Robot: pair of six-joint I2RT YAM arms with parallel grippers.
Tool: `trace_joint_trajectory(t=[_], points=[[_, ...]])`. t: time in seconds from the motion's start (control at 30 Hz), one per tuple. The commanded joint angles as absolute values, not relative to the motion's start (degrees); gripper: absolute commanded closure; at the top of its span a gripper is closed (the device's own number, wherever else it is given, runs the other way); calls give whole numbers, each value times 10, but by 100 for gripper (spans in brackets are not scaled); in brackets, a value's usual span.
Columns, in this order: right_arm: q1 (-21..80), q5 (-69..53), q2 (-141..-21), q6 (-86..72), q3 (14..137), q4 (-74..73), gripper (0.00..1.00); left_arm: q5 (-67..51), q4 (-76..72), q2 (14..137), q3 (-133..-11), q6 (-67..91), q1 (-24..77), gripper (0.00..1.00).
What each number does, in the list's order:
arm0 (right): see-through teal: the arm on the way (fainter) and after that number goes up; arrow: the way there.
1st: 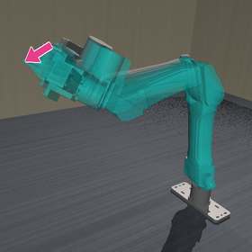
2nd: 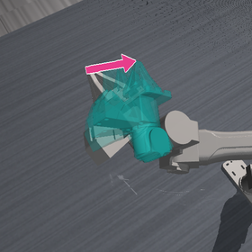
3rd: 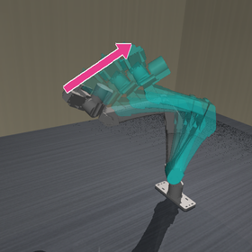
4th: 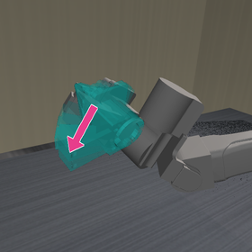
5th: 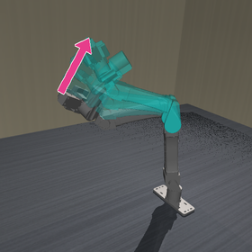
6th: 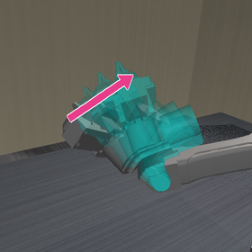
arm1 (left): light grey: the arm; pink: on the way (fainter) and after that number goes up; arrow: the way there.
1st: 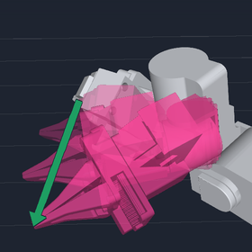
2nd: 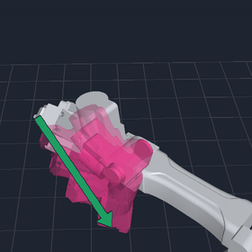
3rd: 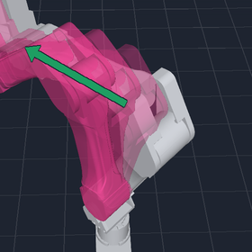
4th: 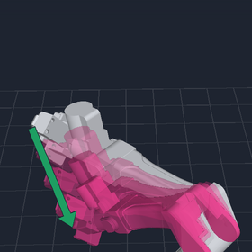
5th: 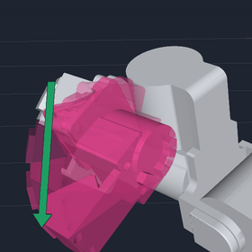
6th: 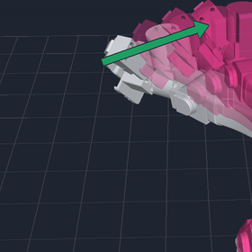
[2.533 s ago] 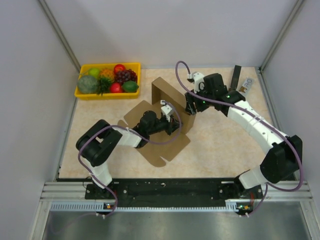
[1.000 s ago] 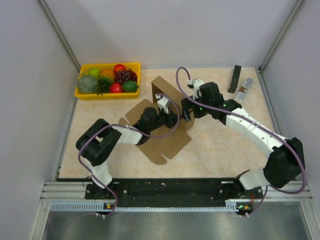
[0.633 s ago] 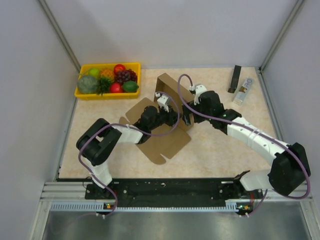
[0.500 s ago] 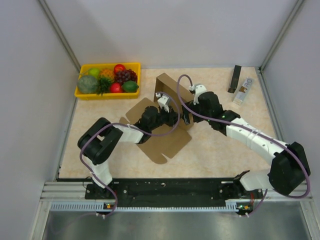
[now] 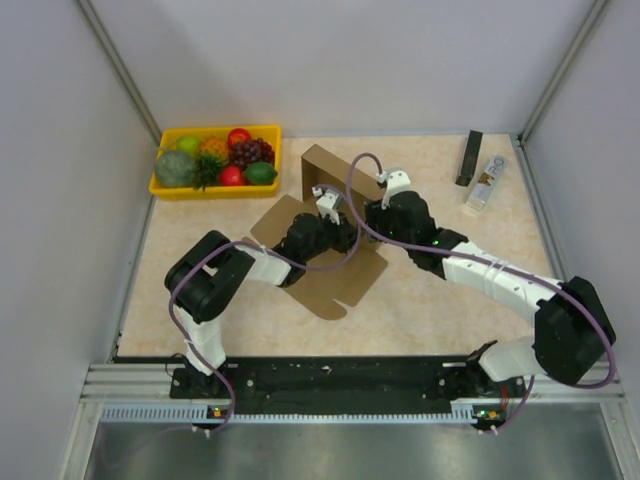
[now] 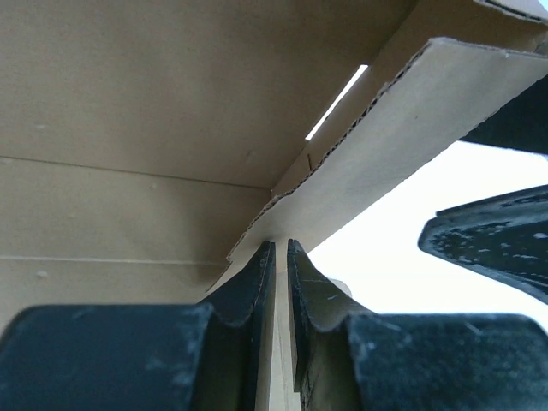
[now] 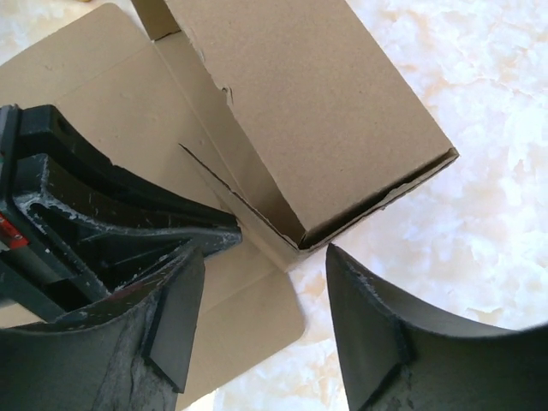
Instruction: Fold the paper box
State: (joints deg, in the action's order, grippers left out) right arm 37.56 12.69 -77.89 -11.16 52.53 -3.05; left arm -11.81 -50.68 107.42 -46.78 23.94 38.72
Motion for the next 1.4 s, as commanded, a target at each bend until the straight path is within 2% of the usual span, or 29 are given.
trace_joint_trajectory(t=[0.0, 0.03, 0.1, 0.27, 0.57, 0.7, 0.73, 0.8, 0.97, 1.1, 1.27, 1.37], points=[[398, 194, -796, -91, 512, 59, 45, -105, -549, 1064, -457, 242, 385, 85], [406, 208, -798, -86, 511, 65, 53, -101, -554, 1061, -453, 242, 385, 85], [412, 243, -800, -73, 498, 94, 56, -97, -566, 1050, -437, 241, 384, 85], [412, 276, -787, -58, 459, 166, 72, -86, -555, 1014, -412, 234, 381, 85], [413, 284, -797, -27, 436, 238, 71, -73, -421, 829, -372, 287, 331, 85], [412, 276, -800, -23, 428, 257, 69, -10, -367, 768, -419, 273, 307, 80], [412, 271, -800, -19, 426, 264, 68, -5, -362, 770, -436, 267, 298, 74], [412, 263, -803, -18, 425, 273, 68, -5, -335, 806, -503, 265, 287, 69], [412, 251, -806, -14, 420, 288, 67, -88, -268, 933, -721, 262, 270, 70], [412, 241, -809, -15, 420, 294, 67, -139, -323, 1040, -804, 251, 271, 67], [412, 241, -813, -15, 417, 308, 67, -149, -249, 1160, -953, 237, 275, 66], [412, 245, -822, -16, 421, 312, 67, -134, -266, 1189, -964, 241, 279, 64]])
